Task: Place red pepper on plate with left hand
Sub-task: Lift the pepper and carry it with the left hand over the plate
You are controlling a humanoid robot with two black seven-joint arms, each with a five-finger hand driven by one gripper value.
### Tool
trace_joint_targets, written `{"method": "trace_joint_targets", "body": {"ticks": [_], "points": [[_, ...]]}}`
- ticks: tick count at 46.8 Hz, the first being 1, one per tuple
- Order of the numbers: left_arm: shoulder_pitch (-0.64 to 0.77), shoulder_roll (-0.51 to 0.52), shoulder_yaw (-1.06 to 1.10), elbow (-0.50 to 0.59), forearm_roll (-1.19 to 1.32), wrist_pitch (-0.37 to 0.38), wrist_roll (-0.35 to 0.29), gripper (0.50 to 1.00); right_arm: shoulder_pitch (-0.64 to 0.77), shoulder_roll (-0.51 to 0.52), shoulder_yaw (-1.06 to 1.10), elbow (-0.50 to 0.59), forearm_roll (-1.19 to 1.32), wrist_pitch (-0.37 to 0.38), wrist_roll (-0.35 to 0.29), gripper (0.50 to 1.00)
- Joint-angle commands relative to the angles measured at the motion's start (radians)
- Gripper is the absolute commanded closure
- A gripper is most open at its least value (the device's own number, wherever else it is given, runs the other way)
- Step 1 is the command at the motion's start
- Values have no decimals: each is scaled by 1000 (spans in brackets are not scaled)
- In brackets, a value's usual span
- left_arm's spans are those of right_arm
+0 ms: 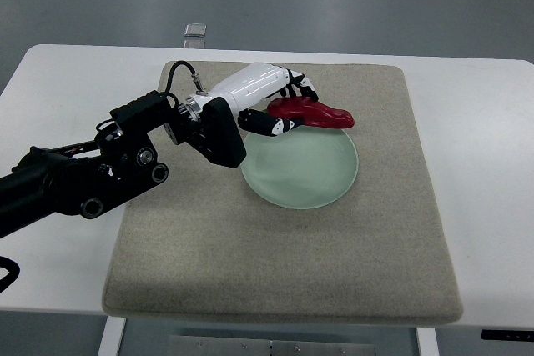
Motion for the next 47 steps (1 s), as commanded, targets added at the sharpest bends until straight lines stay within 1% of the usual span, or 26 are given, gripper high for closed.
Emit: {"method": "trace_joint_targets", "body": {"ticks": [1,14,34,42,46,47], "points": [[4,0,15,-8,20,-3,-3,1000,0,0,0,0,1,0,0,572],[13,0,41,-5,82,-12,-17,1000,0,0,0,0,-1,0,0,572],[32,0,56,3,88,-6,-17,1000,0,0,0,0,-1,0,0,572],[39,-2,55,3,86,2,-32,1000,0,0,0,0,1,0,0,572],[49,-2,55,3,85,3,-34,943,0,0,0,0,1,0,0,572],[49,-2,55,3,85,3,-34,915,0,0,0,0,-1,0,0,572]]}}
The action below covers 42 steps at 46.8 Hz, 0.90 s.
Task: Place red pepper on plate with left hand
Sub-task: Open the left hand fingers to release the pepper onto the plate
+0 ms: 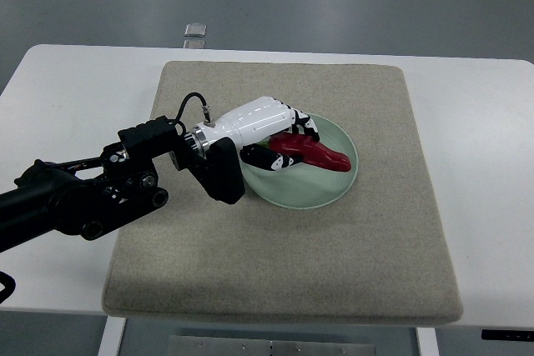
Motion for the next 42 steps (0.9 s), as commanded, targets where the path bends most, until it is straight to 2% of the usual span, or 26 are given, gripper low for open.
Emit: {"method": "trace_joint_targets", "body": {"ticks": [1,3,4,8,10,12,16,21,23,27,30,38,42], "points": [[5,0,-1,0,-3,1,-1,879,0,0,0,0,0,0,0,572],[5,0,-1,0,-4,4,-1,798,0,0,0,0,0,0,0,572],[6,0,-3,0,-3,6,-1,778,0,0,0,0,1,0,0,572],[8,0,-3,0,-4,7,1,759,0,0,0,0,1,0,0,572],[11,0,-3,0,-6,7,-1,727,0,0,0,0,1,0,0,572],[11,0,-4,0,-7,7,-1,724,0,0,0,0,0,0,0,572],[12,0,-9,-2,-11,9,-1,660,0,0,0,0,1,0,0,572],[16,0,-15,-6,-14,10,-1,647,0,0,0,0,1,0,0,572],[19,0,-23,-6,-17,12,-1,617,0,0,0,0,0,0,0,572],[20,0,-35,-8,-24,26,-1,607,0,0,0,0,0,0,0,572],[22,0,-49,-8,-50,39,-1,547,0,0,0,0,1,0,0,572],[28,0,-93,-8,-243,59,-1,540,0,0,0,0,1,0,0,572],[32,0,-127,-6,-372,61,-1,517,0,0,0,0,0,0,0,572]]}}
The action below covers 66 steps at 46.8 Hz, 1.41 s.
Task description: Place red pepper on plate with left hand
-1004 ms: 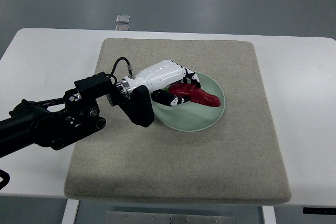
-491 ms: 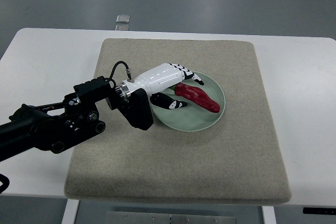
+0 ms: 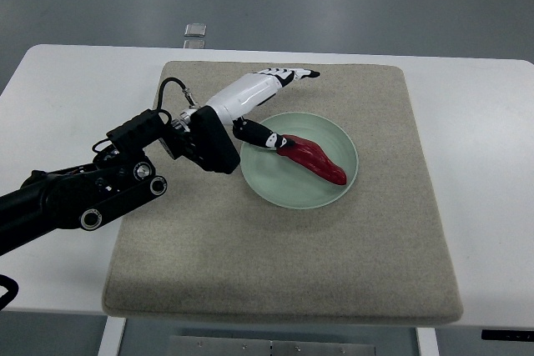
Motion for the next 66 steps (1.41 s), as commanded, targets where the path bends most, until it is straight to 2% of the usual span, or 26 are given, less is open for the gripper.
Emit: {"method": "trace_joint_targets", "body": {"ticks": [1,24,34,40,49,66], "points": [[6,0,-35,3,-129,2,0,508,0,0,0,0,1,0,0,572],[81,2,-252,25,-623,2,-8,508,0,0,0,0,-1,0,0,572],[96,13,-266,72,-793,-3,-9,506,0,0,0,0,1,0,0,572],[96,14,-292,132,-954,-21,-34,504,0,0,0,0,-1,0,0,572],[96,16,-310,184,-1089,-70,-34,501,0,0,0,0,-1,0,0,572],[121,22,-370,192,-1269,-149,-34,500,0,0,0,0,-1,0,0,572]]}}
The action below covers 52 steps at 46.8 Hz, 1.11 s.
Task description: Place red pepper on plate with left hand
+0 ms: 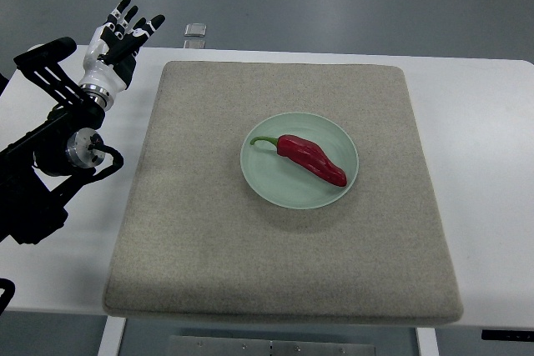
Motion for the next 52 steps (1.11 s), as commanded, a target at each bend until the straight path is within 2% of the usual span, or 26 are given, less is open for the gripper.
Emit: {"method": "trace_joint_targets", "body": {"ticks": [1,16,52], "points": [[5,1,-2,0,-14,-13,0,500,0,0,0,0,1,0,0,572],[42,-1,-8,-2,-104,-46,2,500,0,0,0,0,1,0,0,572],[44,-2,-27,-3,-107,-92,2,501,0,0,0,0,-1,0,0,572]]}}
